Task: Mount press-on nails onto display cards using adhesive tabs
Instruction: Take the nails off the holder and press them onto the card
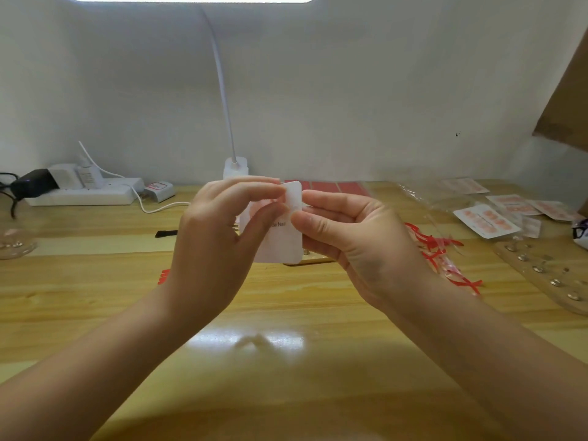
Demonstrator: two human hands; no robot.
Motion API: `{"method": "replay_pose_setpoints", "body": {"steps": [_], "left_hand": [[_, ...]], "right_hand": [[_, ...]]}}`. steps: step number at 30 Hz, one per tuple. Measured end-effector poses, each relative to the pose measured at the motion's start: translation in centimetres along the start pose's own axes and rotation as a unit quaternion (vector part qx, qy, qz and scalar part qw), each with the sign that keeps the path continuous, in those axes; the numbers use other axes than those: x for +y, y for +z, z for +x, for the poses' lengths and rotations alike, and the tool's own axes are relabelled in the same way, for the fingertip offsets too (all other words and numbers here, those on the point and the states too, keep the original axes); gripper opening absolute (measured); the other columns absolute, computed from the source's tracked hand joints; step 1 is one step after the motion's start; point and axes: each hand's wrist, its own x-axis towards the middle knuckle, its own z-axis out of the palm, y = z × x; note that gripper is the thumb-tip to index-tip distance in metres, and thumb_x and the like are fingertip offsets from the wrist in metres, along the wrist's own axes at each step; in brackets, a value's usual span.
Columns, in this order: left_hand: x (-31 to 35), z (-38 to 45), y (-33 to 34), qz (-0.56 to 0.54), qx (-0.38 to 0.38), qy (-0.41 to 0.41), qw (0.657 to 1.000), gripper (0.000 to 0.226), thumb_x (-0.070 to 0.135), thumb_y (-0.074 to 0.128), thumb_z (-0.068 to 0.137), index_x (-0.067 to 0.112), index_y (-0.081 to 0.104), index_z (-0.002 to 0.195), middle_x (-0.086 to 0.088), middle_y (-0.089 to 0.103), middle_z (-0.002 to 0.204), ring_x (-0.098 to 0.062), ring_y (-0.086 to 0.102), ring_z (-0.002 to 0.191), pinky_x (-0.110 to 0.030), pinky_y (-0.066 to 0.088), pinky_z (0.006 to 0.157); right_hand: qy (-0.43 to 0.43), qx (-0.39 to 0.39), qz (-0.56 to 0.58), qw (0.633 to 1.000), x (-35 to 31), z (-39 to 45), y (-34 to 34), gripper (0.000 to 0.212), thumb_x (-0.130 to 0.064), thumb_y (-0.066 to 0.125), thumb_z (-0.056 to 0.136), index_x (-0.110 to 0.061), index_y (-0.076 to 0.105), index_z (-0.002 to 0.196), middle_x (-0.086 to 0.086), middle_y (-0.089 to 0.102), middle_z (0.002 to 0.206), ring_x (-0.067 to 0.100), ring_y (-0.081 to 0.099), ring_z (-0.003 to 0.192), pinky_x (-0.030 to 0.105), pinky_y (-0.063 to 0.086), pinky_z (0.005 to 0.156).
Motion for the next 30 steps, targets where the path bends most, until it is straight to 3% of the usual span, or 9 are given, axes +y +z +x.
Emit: {"method": "replay_pose_setpoints", "body": {"steps": [18, 21, 25, 28, 30], "left_hand": [[0.0, -0.4, 0.2, 0.009, -0.006, 0.007, 1.000, 0.018, 0.027, 0.065, 0.088, 0.017, 0.075, 0.100, 0.000, 0.068, 0.105, -0.028, 0.061, 0.097, -0.050, 0.048, 0.081], [0.0, -0.4, 0.3, 0.006, -0.028, 0.017, 0.999, 0.024, 0.027, 0.060, 0.090, 0.018, 0.070, 0.110, -0.001, 0.066, 0.113, -0.028, 0.057, 0.105, -0.047, 0.045, 0.089], [0.2, -0.4, 0.2, -0.082, -0.036, -0.019, 0.996, 0.033, 0.019, 0.053, 0.096, 0.013, 0.055, 0.128, -0.005, 0.058, 0.127, -0.028, 0.052, 0.122, -0.052, 0.045, 0.098], [0.3, -0.1, 0.0, -0.070, 0.005, -0.082, 0.994, 0.038, 0.022, 0.051, 0.096, 0.014, 0.051, 0.133, 0.001, 0.055, 0.130, -0.014, 0.051, 0.123, -0.035, 0.044, 0.103], [0.2, 0.2, 0.0, -0.098, 0.009, -0.161, 0.982, 0.038, 0.032, 0.052, 0.095, 0.021, 0.049, 0.132, 0.008, 0.056, 0.127, 0.000, 0.053, 0.114, -0.016, 0.045, 0.092]], "right_hand": [[-0.006, -0.024, -0.015, 1.000, -0.1, -0.3, 0.0, 0.039, -0.017, 0.079, 0.058, -0.016, 0.071, 0.096, 0.007, 0.076, 0.091, 0.021, 0.074, 0.085, 0.022, 0.056, 0.068], [-0.007, -0.027, 0.002, 1.000, 0.0, 0.0, -0.2, 0.043, -0.015, 0.079, 0.061, -0.010, 0.071, 0.103, 0.011, 0.076, 0.096, 0.023, 0.073, 0.090, 0.025, 0.057, 0.073], [0.018, 0.011, 0.054, 0.998, 0.3, 0.7, -0.6, 0.052, -0.011, 0.076, 0.062, 0.001, 0.065, 0.112, 0.015, 0.075, 0.098, 0.026, 0.073, 0.091, 0.030, 0.059, 0.076], [0.023, 0.039, 0.075, 0.996, 0.5, 1.0, -1.0, 0.045, -0.008, 0.076, 0.060, -0.002, 0.066, 0.104, 0.012, 0.076, 0.091, 0.023, 0.074, 0.084, 0.025, 0.058, 0.069], [0.019, 0.046, 0.081, 0.995, 0.5, 1.1, -1.2, 0.041, -0.007, 0.075, 0.059, -0.003, 0.066, 0.099, 0.010, 0.076, 0.084, 0.019, 0.074, 0.078, 0.022, 0.057, 0.065]]}}
